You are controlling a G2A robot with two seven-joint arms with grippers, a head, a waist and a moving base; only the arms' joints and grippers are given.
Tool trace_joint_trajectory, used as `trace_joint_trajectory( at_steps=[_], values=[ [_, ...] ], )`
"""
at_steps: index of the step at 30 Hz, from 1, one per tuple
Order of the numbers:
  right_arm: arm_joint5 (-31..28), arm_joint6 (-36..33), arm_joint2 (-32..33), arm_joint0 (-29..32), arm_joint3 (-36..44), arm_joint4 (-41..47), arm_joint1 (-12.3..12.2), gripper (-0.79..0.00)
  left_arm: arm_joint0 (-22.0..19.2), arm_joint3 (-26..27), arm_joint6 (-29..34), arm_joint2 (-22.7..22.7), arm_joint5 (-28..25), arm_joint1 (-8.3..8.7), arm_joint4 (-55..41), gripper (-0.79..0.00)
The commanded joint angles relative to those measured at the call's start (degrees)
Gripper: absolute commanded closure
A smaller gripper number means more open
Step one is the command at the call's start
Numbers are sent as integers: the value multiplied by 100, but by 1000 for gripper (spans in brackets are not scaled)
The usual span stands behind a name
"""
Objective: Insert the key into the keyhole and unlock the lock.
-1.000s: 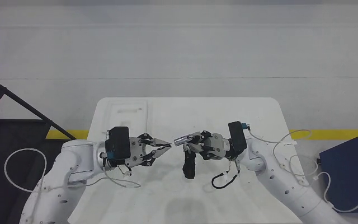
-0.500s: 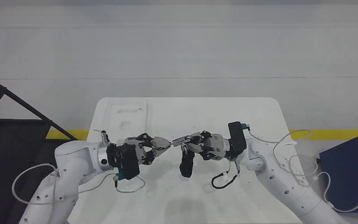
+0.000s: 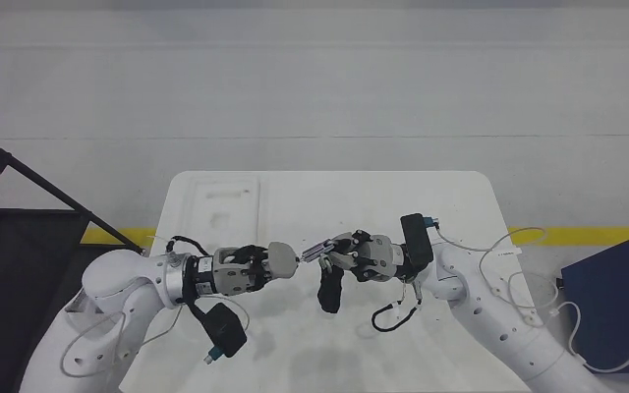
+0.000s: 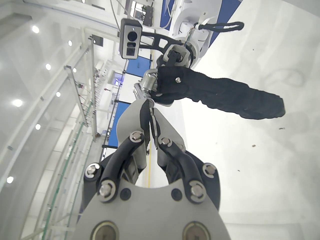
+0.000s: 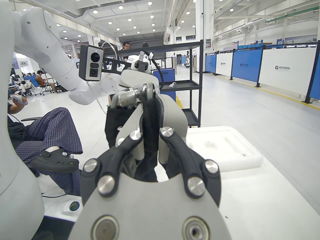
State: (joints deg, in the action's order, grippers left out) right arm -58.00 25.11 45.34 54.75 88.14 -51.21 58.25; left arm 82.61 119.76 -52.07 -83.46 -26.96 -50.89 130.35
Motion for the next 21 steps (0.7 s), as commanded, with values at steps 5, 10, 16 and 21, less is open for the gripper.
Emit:
trace_joint_trajectory(
  at_steps=[5,10,16,21],
  values=[
    [0,0,0,0,0,-1,0,0,108,-257,90,66,113,-11,-359,-785],
    [0,0,0,0,0,-1,0,0,64,-331,282,99,16,-1,-353,-785],
    [0,0,0,0,0,-1,0,0,121,-726,-124,280,-356,-51,-1796,-785],
    [0,0,0,0,0,-1,0,0,5,-1491,-154,735,-1776,-164,-4481,-785]
  ],
)
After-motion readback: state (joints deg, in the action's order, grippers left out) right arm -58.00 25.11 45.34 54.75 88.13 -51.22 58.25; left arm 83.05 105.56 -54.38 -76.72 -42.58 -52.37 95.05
